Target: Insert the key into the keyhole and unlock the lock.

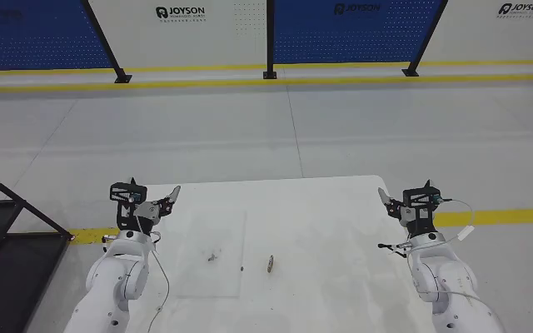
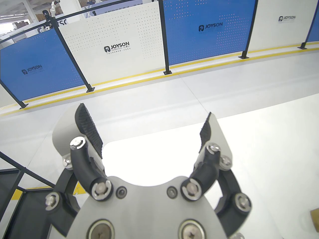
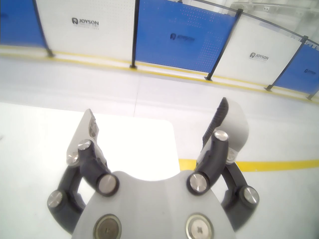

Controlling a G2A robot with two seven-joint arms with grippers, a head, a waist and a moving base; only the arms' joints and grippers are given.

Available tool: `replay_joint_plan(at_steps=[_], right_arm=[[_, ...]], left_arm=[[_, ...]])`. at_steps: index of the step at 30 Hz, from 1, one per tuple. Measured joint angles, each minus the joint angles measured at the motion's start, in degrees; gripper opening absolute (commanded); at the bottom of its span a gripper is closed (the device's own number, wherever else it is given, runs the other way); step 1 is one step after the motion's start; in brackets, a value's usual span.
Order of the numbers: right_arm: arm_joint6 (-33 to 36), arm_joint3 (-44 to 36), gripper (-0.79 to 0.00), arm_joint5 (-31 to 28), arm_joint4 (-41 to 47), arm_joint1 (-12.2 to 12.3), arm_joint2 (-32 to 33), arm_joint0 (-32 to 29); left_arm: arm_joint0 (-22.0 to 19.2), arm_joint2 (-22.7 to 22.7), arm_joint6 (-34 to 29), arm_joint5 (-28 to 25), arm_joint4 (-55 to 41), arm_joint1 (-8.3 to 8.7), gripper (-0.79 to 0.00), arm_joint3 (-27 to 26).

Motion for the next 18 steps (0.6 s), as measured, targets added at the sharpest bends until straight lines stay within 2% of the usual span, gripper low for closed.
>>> replay_joint_plan(at_steps=[6, 9, 12, 14, 18], right_arm=[[0.00, 0.00, 0.000, 0.00, 0.00, 0.00, 0.00, 0.00], [0.00, 0.00, 0.000, 0.00, 0.00, 0.00, 0.00, 0.00], [0.00, 0.00, 0.000, 0.00, 0.00, 0.00, 0.00, 0.00], [0.00, 0.00, 0.000, 0.00, 0.00, 0.00, 0.00, 0.00], [0.00, 0.00, 0.000, 0.00, 0.00, 0.00, 0.00, 0.00]], left_arm=[[0.00, 0.00, 0.00, 0.00, 0.00, 0.00, 0.000, 0.00], [0.80, -0.25, -1.28, -2.16, -0.49, 0.09, 0.000, -1.25], [4.69, -0.75, -3.10, -5.74, -1.08, 0.23, 0.000, -4.91], [8.66, -1.45, -5.23, -8.59, -2.21, 0.37, 0.000, -8.41], [15.30, -1.42, -12.58, -13.56, -3.29, 0.65, 0.000, -13.81]])
